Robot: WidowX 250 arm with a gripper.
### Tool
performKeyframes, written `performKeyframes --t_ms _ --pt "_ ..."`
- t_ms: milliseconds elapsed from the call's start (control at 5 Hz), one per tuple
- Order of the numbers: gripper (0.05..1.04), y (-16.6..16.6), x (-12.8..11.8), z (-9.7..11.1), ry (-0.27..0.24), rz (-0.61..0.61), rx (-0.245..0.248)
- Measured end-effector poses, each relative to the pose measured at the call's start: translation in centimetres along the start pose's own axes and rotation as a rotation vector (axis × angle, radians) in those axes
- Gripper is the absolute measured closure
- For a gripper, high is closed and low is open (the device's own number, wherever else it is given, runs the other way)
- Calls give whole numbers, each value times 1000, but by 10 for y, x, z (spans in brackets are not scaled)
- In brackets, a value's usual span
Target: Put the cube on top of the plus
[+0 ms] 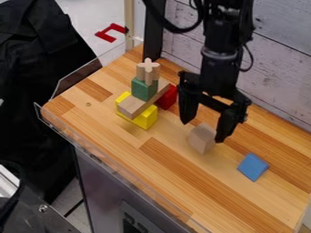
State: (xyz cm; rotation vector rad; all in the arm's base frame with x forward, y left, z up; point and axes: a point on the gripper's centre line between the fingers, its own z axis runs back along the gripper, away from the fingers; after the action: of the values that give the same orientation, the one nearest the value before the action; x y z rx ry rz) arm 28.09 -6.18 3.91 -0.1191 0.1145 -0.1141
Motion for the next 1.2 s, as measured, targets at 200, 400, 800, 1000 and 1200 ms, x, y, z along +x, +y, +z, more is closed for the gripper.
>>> performKeyframes --t_ms 200,400,800,1000,1200 --pt "83 2 1 -9 18 6 0" --pt "83 5 2 -14 47 18 8" --pt "122 8 6 -25 80 25 -2" --pt "401 6 5 -33 104 21 -20" --pt "501 6 7 -34 93 25 -24"
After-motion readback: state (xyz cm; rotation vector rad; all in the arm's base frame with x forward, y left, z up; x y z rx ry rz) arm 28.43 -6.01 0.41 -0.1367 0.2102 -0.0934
